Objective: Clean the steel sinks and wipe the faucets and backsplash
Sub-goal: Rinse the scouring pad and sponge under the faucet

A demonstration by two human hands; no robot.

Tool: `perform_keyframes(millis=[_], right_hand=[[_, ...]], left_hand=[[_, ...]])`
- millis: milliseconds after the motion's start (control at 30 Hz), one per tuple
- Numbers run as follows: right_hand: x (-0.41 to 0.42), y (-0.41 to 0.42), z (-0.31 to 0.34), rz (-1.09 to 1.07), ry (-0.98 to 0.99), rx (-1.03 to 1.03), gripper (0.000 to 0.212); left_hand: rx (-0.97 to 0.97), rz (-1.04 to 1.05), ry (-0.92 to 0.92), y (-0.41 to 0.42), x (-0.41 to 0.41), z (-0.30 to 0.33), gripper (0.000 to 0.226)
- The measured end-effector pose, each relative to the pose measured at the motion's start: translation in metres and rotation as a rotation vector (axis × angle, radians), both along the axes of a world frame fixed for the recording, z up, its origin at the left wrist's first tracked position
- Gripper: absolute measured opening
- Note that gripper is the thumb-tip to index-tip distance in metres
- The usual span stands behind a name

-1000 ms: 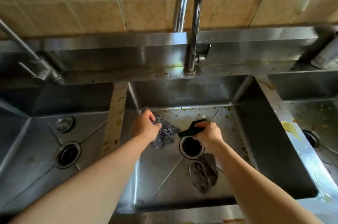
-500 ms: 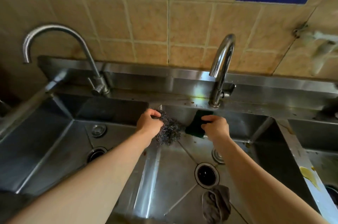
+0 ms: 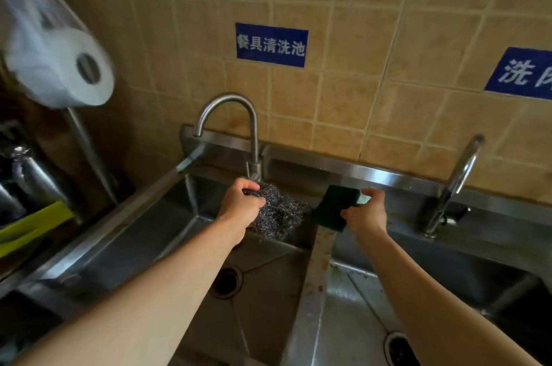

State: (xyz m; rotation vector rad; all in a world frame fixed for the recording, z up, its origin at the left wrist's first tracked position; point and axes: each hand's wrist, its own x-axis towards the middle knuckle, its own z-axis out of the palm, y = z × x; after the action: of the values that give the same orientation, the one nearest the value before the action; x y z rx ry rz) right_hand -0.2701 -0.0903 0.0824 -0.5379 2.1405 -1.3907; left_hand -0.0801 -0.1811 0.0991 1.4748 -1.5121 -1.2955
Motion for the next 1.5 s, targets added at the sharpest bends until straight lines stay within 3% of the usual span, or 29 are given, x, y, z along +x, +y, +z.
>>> perform_keyframes(millis=[233, 767, 1500], right_hand=[[0.113, -0.057, 0.022, 0.091, 0.029, 0.033, 0.04], [0.365, -0.178, 0.062, 0.408, -0.093, -0.13, 0.026], [0.526, -0.387, 0.129, 0.714, -0.22, -0.317, 0.025]], left_hand=[[-0.003, 0.138, 0.1, -0.039, 0.13, 0.023, 0.026], [-0.103, 0.503, 0.261, -0.086, 0.41, 0.065, 0.029], [-0.238, 0.843, 0.355, -0.262, 0.555, 0.121, 0.031]])
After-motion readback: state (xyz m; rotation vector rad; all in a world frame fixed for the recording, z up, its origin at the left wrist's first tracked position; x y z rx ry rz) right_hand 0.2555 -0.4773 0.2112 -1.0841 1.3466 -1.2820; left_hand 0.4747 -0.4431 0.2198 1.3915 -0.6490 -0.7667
